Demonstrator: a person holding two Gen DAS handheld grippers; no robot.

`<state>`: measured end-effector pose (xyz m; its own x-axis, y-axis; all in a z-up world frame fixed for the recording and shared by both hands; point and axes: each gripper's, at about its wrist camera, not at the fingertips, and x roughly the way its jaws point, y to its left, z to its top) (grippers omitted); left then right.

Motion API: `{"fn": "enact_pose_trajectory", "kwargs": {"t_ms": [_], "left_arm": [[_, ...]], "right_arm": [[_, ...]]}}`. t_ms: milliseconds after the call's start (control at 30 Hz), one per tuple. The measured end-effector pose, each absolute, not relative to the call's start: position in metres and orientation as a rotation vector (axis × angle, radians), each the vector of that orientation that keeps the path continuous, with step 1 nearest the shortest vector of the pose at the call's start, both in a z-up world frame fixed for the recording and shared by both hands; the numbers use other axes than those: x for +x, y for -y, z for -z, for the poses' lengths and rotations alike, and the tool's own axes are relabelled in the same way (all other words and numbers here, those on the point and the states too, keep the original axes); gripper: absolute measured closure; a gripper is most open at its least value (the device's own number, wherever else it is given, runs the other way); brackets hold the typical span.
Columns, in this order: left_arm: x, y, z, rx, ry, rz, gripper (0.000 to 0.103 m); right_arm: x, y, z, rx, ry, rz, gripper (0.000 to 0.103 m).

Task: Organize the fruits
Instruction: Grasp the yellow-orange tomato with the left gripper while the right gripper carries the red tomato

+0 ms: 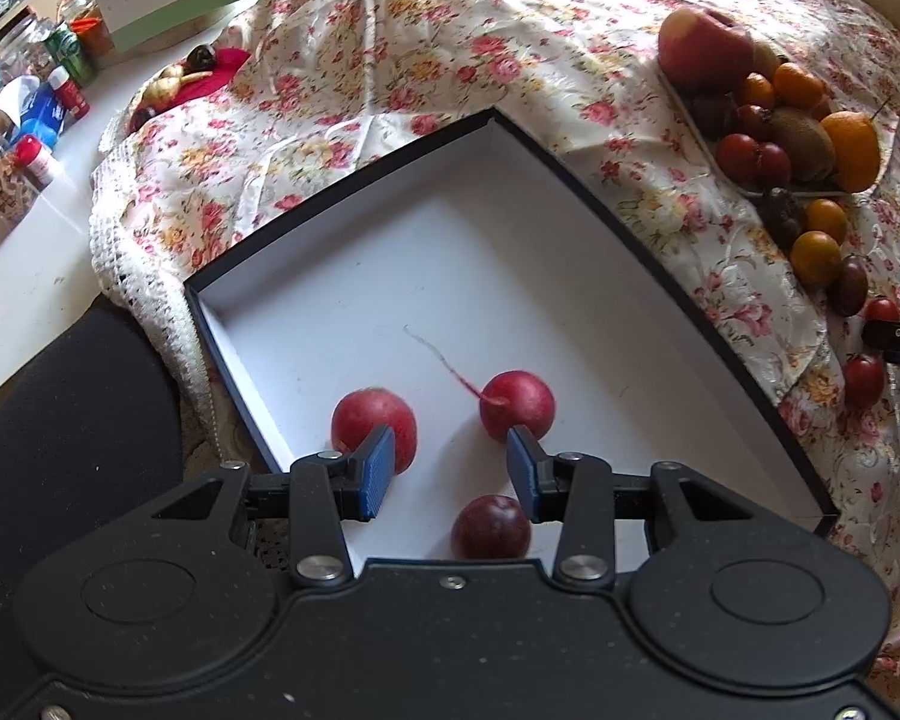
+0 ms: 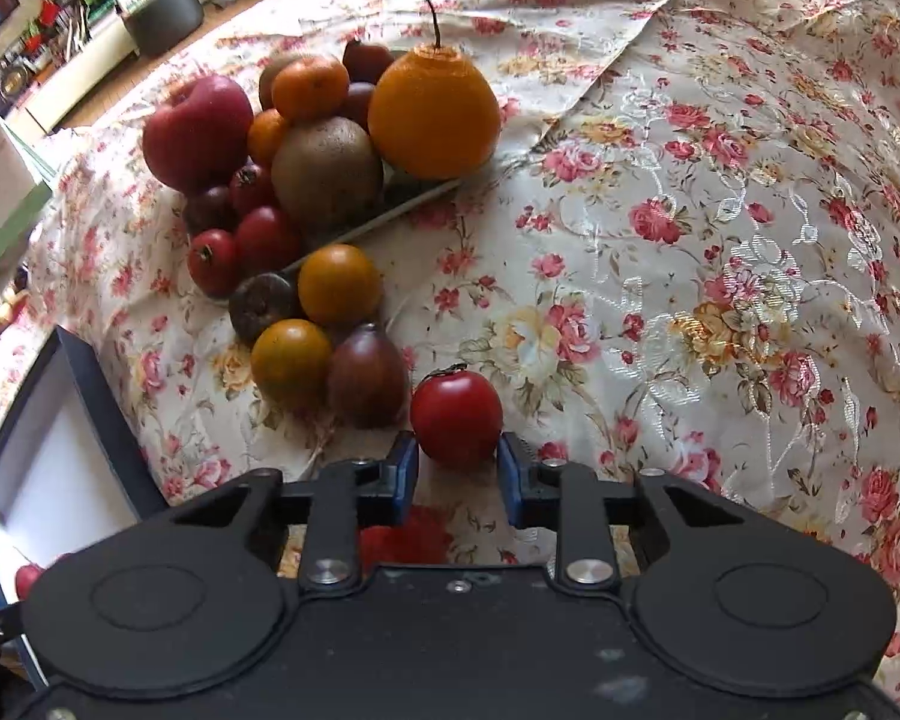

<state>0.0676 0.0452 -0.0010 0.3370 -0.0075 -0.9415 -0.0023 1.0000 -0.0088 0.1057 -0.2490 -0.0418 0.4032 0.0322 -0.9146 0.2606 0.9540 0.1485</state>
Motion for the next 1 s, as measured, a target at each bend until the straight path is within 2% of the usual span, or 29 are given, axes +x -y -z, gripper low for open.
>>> {"fn": "enact_pose_trajectory", "kwargs": {"t_ms": [333,367,433,500,567,733,833,1000], "left_arm": [[0.082,0.024,-0.027,-0.031,-1.195,0.191,0.054],[0.085,0.036,-0.027,-0.026,-1.196,0.215,0.054],[0.09,0.06,-0.026,-0.006,-1.198,0.254,0.054],[0.097,0.083,-0.023,0.01,-1.202,0.288,0.054],[0.103,0.103,-0.019,0.013,-1.204,0.305,0.054],[0.126,0.138,-0.008,0.01,-1.22,0.334,0.054],[0.138,0.152,-0.003,0.012,-1.219,0.311,0.054],[0.148,0.166,0.007,0.075,-1.209,0.272,0.054]], "right_arm": [[0.08,0.284,0.013,0.347,-1.086,0.191,0.076],[0.078,0.285,0.011,0.342,-1.076,0.2,0.08],[0.071,0.292,0.007,0.333,-1.064,0.217,0.099],[0.066,0.299,0.003,0.34,-1.046,0.223,0.098],[0.065,0.304,0.006,0.328,-1.051,0.23,0.09],[0.063,0.316,0.017,0.358,-1.089,0.168,0.088],[0.061,0.32,0.019,0.365,-1.084,0.175,0.08],[0.057,0.324,0.016,0.349,-1.084,0.124,0.08]]}}
